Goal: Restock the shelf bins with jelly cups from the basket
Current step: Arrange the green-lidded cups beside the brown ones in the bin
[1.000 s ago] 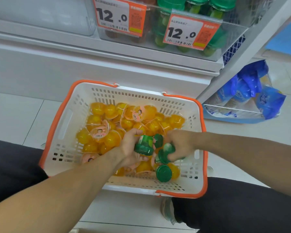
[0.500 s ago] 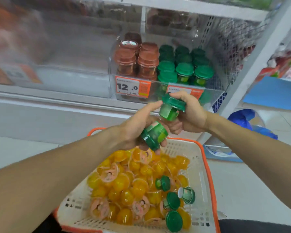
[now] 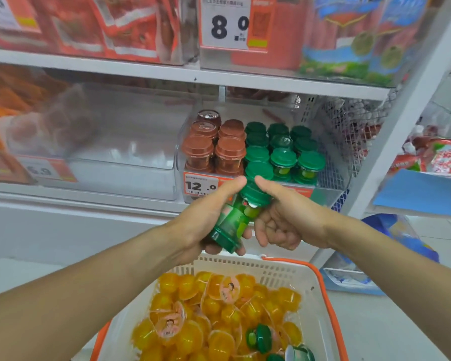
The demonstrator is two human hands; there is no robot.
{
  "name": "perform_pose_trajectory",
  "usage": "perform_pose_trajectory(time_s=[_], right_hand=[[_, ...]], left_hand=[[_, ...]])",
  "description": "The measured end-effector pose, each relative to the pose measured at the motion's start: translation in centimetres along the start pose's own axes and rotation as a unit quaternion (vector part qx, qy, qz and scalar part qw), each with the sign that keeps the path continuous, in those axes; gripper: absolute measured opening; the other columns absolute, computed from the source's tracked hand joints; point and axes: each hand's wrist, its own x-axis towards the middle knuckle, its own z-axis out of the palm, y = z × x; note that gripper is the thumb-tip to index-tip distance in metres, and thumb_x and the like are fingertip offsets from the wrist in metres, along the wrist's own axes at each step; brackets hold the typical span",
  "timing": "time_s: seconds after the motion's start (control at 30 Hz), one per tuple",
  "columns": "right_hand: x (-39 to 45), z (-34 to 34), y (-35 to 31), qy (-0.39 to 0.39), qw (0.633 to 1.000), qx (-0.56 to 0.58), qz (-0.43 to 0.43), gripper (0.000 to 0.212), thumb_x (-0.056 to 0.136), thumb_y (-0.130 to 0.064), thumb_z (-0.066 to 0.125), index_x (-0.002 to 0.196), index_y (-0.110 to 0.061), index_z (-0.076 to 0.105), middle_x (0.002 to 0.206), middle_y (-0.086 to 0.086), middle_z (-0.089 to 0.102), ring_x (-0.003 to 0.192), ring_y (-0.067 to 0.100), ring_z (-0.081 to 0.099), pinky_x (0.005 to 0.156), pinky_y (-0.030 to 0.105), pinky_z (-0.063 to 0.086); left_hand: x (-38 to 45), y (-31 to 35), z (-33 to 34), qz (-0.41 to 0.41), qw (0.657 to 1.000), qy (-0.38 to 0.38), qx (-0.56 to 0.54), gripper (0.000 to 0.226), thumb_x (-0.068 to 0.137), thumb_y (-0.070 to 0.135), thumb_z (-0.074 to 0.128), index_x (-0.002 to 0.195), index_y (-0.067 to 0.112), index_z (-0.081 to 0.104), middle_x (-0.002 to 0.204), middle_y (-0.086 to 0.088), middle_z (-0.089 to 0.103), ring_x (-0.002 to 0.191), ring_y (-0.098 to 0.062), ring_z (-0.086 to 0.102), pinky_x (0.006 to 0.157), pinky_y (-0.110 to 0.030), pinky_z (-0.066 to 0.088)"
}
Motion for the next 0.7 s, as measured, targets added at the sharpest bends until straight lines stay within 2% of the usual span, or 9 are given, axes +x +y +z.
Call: perform_pose_trajectory(time_s=[0.07, 0.13, 0.23, 0.3, 0.4, 0.57, 0.7], right_hand=[[-0.2, -0.4, -0.2, 0.01, 0.999, -0.045, 0.006, 0.096, 0.083, -0.085, 0.014, 0.069, -0.005, 0.066, 0.049, 0.005, 0.043, 0.041, 0.015, 0.03, 0.043, 0.025, 0.022], [-0.5, -0.9, -0.6, 0.062, 0.997, -0.04, -0.014, 0.079, 0.087, -0.08, 0.032, 0.075, -0.008, 0.065, 0.055, 0.006, 0.049, 0.042, 0.015, 0.038, 0.042, 0.023, 0.026], [-0.8, -1.6, -1.1, 0.117, 0.988, 0.026, -0.094, 0.04, 0.091, -0.047, 0.061, 0.083, -0.009, 0.066, 0.061, 0.009, 0.055, 0.047, 0.017, 0.049, 0.042, 0.023, 0.037], [-1.0, -1.8, -1.4, 0.11, 0.982, 0.085, -0.128, 0.03, 0.084, -0.036, 0.069, 0.08, -0.006, 0.064, 0.061, 0.01, 0.058, 0.048, 0.016, 0.054, 0.041, 0.023, 0.043], [-1.3, -3.0, -1.7, 0.132, 0.976, 0.115, -0.129, 0.028, 0.08, -0.032, 0.071, 0.079, -0.004, 0.065, 0.062, 0.009, 0.06, 0.048, 0.015, 0.055, 0.042, 0.021, 0.046], [-1.2, -7.6, -1.1, 0.322, 0.922, 0.158, -0.143, 0.027, 0.093, -0.026, 0.067, 0.087, 0.0, 0.067, 0.067, 0.011, 0.06, 0.052, 0.016, 0.056, 0.047, 0.024, 0.048], [0.4, -9.6, 0.6, 0.408, 0.899, 0.131, -0.089, 0.028, 0.098, -0.023, 0.062, 0.093, 0.005, 0.065, 0.066, 0.013, 0.058, 0.048, 0.017, 0.051, 0.043, 0.025, 0.044]], left_hand=[[0.0, 0.0, -0.4, -0.014, 1.0, -0.007, -0.012, 0.055, 0.089, 0.067, 0.043, 0.089, 0.017, 0.067, 0.077, -0.011, 0.067, 0.059, -0.029, 0.065, 0.043, -0.022, 0.019], [0.0, 0.1, -0.7, -0.022, 1.0, -0.017, -0.012, 0.054, 0.09, 0.063, 0.042, 0.09, 0.016, 0.067, 0.078, -0.013, 0.068, 0.059, -0.029, 0.064, 0.045, -0.023, 0.019], [-0.1, 0.2, -0.7, -0.021, 1.0, -0.02, -0.007, 0.052, 0.09, 0.062, 0.044, 0.09, 0.017, 0.067, 0.078, -0.013, 0.069, 0.058, -0.029, 0.064, 0.05, -0.027, 0.019], [-0.1, 0.3, -0.6, -0.016, 1.0, -0.014, -0.015, 0.05, 0.09, 0.063, 0.045, 0.091, 0.018, 0.067, 0.077, -0.012, 0.068, 0.059, -0.028, 0.065, 0.049, -0.027, 0.018], [0.1, 0.4, -0.8, -0.018, 0.998, -0.003, -0.066, 0.053, 0.091, 0.062, 0.045, 0.096, 0.013, 0.065, 0.078, -0.014, 0.066, 0.061, -0.03, 0.064, 0.043, -0.022, 0.02], [0.5, -0.2, -1.2, -0.055, 0.985, 0.005, -0.165, 0.053, 0.091, 0.052, 0.041, 0.093, 0.003, 0.061, 0.079, -0.02, 0.064, 0.065, -0.034, 0.063, 0.039, -0.019, 0.021], [0.6, -0.8, -0.9, -0.082, 0.976, -0.012, -0.201, 0.051, 0.091, 0.048, 0.042, 0.097, -0.001, 0.059, 0.081, -0.022, 0.065, 0.065, -0.035, 0.062, 0.038, -0.02, 0.024]])
